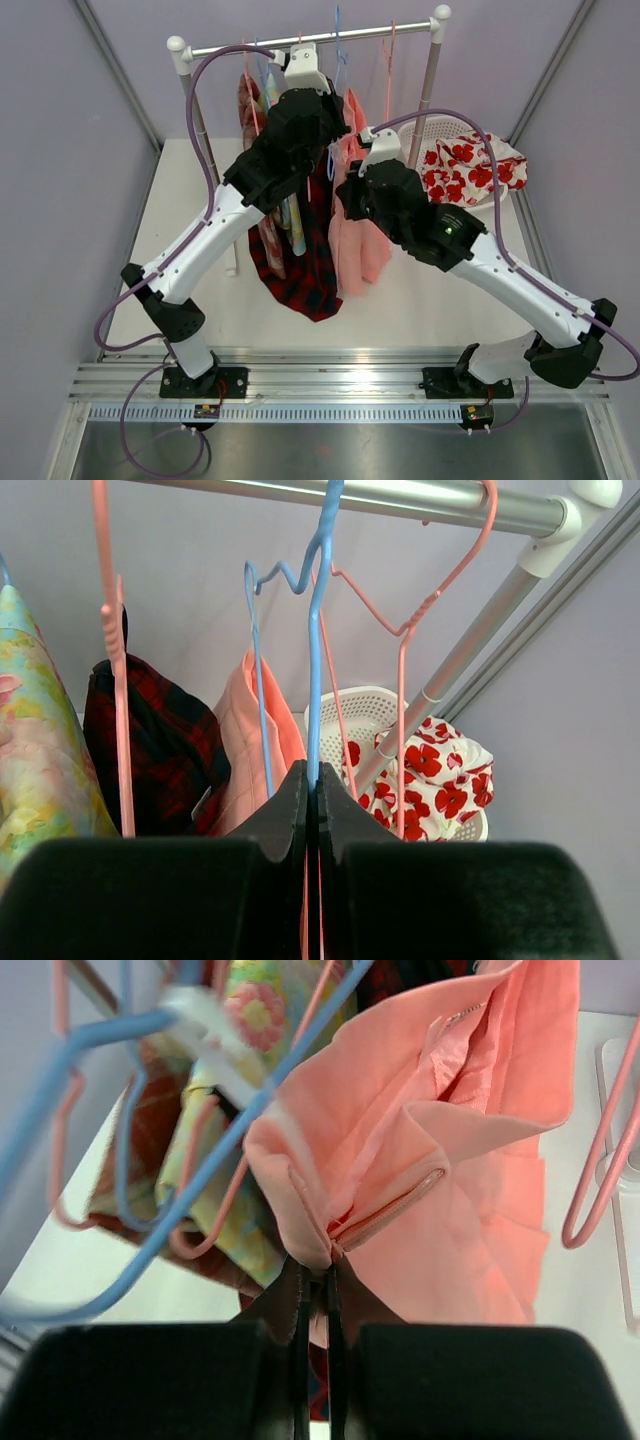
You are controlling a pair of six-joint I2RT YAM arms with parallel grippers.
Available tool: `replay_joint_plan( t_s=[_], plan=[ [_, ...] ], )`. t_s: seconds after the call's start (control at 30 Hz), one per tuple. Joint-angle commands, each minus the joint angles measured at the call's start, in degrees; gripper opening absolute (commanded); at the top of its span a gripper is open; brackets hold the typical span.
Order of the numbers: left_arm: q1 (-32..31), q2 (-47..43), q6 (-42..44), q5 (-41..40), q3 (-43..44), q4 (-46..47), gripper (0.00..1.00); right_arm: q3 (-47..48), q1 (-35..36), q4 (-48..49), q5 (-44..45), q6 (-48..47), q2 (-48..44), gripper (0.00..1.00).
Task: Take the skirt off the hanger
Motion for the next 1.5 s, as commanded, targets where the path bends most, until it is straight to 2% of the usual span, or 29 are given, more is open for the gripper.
replay_joint_plan(
  t_s=[0.0,0.17,0.3,0.4,0.47,0.57,0.8,0.9,1.17,1.3,1.47],
  plan=[
    [-0.77,-2.7,0.05,-3.79,-1.62,8.43,0.0,8.14,3.75,-1.8,3.7,-0.79,-5.35,0.0],
    [-1.82,-1.64,-2.83,-8.1,-2.42,10.45,0.0,15.35,8.67,-5.95,3.97,-0.79,-5.44,0.0],
    [-3.14,-1.03,-3.99,-12.67,-3.04,15.02,0.0,16.76,11.31,-7.44,3.44,-0.26,-4.48,0.0],
    [-3.49,1.43,-4.6,-15.3,1.61,15.03,0.0,16.85,13.77,-7.8,4.05,0.18,-3.6,0.0],
    [-3.49,3.62,-6.09,-15.84,6.08,13.36,0.0,16.16,14.57,-7.62,3.97,0.44,-3.24,0.0],
    [-3.58,4.86,-9.33,-15.14,8.04,13.18,0.0,14.4,15.89,-6.05,2.57,0.27,-3.07,0.0],
    [-4.02,3.2,-12.25,-14.7,5.5,13.7,0.0,12.55,16.86,-5.95,3.97,-0.52,-2.89,0.0],
    [-4.28,1.79,-10.32,-14.87,1.64,16.16,0.0,14.03,16.86,-6.56,4.23,-0.87,-2.89,0.0],
    [-4.72,0.91,-6.55,-17.77,-9.01,21.79,0.0,27.48,19.93,-14.2,4.15,-2.1,-0.26,0.0],
    [-4.72,1.96,-0.57,-17.78,-3.75,21.09,0.0,28.11,22.3,-19.39,5.37,0.43,-1.04,0.0],
    [-4.63,1.62,5.06,-13.84,5.64,15.91,0.0,14.06,23.19,-18.34,9.05,4.74,-7.63,0.0]
  ],
)
